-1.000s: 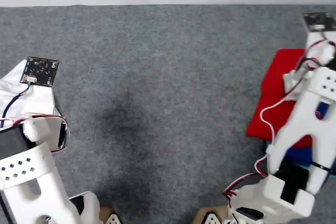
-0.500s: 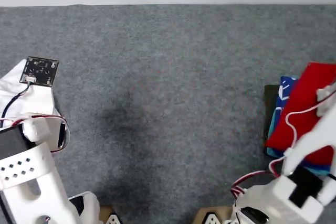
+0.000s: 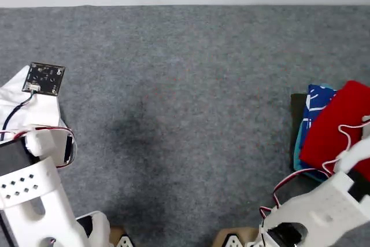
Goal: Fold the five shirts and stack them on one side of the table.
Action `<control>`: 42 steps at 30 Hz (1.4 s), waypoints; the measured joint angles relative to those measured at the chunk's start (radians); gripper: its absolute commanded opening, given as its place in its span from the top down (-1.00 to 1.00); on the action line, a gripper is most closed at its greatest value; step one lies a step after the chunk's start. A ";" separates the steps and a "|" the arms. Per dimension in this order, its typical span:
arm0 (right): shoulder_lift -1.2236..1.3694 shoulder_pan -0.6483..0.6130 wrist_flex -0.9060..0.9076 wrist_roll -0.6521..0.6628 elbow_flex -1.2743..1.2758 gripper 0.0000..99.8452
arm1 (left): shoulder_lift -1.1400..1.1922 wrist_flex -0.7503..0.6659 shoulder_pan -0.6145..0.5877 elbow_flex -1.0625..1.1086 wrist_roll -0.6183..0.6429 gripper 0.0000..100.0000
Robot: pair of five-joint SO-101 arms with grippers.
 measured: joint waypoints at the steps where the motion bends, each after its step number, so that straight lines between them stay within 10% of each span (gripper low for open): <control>1: -0.002 0.000 0.020 0.000 -0.029 0.32 | 0.000 0.000 0.000 0.000 0.000 0.99; 11: -0.129 -0.114 0.219 0.000 -0.206 1.00 | 0.000 0.000 0.000 0.000 0.000 0.99; 31: 0.290 -0.416 0.098 -0.084 -0.206 0.98 | 0.000 0.002 0.000 0.000 0.000 0.99; 42: 0.064 -0.163 0.106 0.006 -0.242 0.98 | 0.000 0.002 0.000 0.000 0.000 0.99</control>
